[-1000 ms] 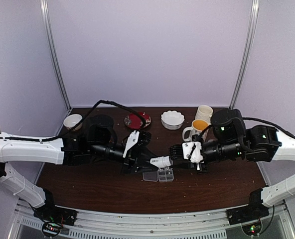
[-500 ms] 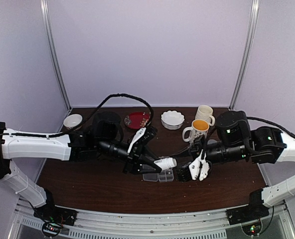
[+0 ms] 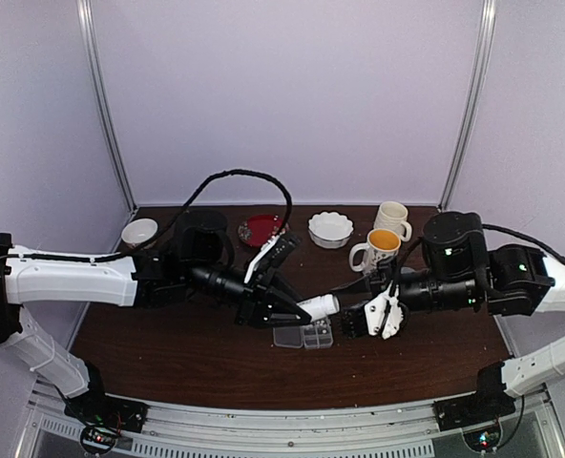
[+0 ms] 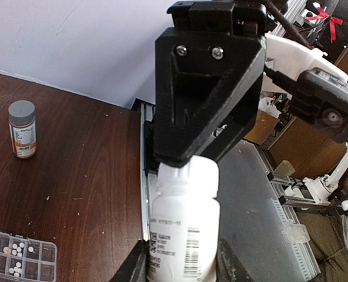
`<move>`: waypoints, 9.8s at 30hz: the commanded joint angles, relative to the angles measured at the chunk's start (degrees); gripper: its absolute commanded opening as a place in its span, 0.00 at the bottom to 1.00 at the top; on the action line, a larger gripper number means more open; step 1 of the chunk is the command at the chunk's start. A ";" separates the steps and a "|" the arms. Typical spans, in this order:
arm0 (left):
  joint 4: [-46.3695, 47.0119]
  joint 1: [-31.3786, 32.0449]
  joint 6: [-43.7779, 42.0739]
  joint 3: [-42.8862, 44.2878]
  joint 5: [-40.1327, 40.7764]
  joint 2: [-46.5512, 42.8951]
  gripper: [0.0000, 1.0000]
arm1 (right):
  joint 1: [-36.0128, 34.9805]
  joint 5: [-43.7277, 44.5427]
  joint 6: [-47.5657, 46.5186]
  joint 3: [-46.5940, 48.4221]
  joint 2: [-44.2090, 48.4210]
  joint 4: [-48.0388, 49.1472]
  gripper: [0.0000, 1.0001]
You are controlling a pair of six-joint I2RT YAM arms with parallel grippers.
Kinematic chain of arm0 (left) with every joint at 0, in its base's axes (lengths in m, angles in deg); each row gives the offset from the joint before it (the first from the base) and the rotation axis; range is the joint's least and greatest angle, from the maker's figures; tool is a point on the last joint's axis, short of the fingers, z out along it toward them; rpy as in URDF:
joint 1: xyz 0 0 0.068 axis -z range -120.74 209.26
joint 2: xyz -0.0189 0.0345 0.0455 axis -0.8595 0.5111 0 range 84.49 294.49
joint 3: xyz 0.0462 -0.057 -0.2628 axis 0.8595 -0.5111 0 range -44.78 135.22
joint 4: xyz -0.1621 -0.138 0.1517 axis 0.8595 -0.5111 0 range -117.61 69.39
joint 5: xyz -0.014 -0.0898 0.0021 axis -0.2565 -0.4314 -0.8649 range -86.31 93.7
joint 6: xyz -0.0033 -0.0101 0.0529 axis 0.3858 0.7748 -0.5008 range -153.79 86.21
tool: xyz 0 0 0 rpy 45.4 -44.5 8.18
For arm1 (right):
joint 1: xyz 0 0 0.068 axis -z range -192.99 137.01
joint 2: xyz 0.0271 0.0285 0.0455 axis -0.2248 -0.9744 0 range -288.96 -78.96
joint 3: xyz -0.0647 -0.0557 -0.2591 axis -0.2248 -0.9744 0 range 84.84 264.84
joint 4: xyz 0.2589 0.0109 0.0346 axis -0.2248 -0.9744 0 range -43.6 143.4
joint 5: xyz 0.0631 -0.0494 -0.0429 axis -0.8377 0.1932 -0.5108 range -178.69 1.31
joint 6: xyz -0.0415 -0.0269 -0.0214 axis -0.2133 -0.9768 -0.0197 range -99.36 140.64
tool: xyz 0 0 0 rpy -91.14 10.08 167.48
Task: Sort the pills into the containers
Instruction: Screw the lid of the pill bottle onto the pill bottle, then place the pill bottle at the center of the board, then pick up the pill bottle from the center of the board, then pass from the left arm to the right
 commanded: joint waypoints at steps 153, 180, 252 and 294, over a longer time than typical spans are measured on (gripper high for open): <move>-39.21 -6.91 7.13 2.30 65.74 -0.79 0.92 | 23.90 -1.01 76.70 -2.68 4.92 0.88 1.00; -49.31 -9.84 7.46 18.42 60.34 18.65 0.54 | 23.08 -0.67 79.22 -10.06 5.90 4.63 0.97; -24.92 -8.40 15.01 23.60 6.62 -8.89 0.12 | 9.03 -12.69 80.25 -4.35 -5.58 48.28 0.66; -28.75 -8.81 24.67 22.49 13.85 -13.68 0.74 | -6.69 22.02 25.41 -2.95 -9.04 41.96 0.00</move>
